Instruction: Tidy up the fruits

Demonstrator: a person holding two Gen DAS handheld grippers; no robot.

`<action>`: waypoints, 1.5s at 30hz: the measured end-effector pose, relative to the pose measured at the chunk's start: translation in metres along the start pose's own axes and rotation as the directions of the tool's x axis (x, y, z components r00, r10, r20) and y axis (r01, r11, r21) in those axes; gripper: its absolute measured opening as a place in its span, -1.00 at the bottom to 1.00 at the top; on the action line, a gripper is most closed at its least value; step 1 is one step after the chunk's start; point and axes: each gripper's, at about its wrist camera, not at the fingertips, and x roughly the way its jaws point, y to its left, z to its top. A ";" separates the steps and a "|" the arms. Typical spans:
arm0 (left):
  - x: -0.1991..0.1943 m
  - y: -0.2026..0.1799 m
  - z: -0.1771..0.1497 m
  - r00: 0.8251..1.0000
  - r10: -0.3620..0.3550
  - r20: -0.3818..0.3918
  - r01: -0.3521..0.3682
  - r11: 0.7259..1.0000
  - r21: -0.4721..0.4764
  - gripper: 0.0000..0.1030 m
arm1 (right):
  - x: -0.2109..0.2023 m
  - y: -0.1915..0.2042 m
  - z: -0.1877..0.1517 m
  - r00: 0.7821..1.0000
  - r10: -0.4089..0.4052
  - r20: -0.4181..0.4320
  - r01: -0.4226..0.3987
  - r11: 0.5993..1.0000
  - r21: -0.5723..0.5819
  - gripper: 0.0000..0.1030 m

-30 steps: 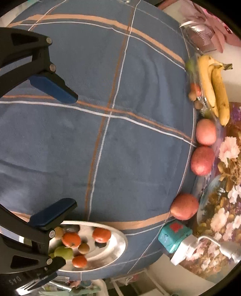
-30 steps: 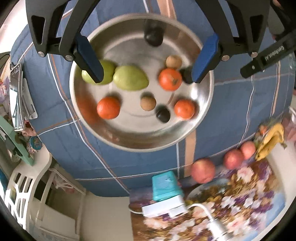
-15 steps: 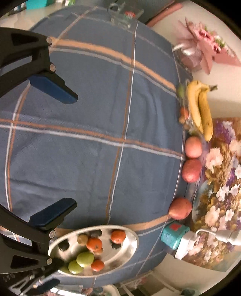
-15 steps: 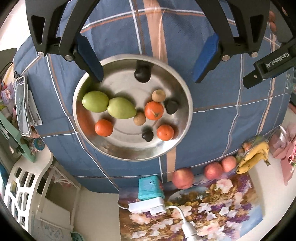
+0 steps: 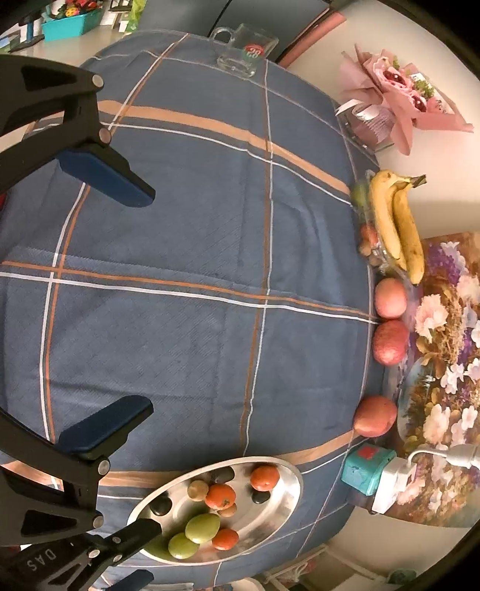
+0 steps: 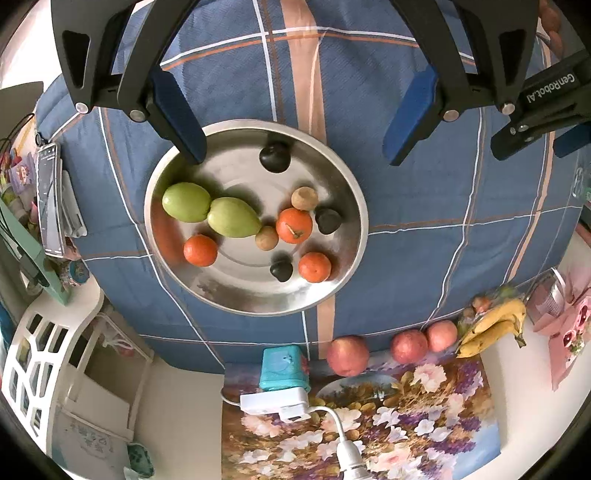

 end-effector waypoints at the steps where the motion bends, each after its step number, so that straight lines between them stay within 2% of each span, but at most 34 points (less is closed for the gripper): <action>1: 0.001 0.000 0.000 1.000 -0.002 -0.008 0.002 1.000 -0.001 1.00 | 0.001 0.000 0.000 1.000 0.001 -0.003 -0.001 1.000 -0.001 0.87; 18: 0.019 0.008 -0.003 0.996 0.028 -0.082 -0.031 0.999 -0.026 1.00 | 0.004 0.004 -0.001 1.000 -0.013 -0.014 0.013 1.000 -0.006 0.87; 28: 0.016 0.003 -0.005 0.998 0.061 -0.025 -0.060 0.998 0.021 1.00 | 0.005 -0.003 -0.001 1.000 -0.017 -0.022 0.018 0.999 0.034 0.87; 45: 0.016 0.004 -0.004 0.999 0.049 -0.021 -0.048 0.998 0.026 1.00 | 0.005 -0.005 -0.001 0.999 -0.019 -0.028 0.020 0.999 0.037 0.87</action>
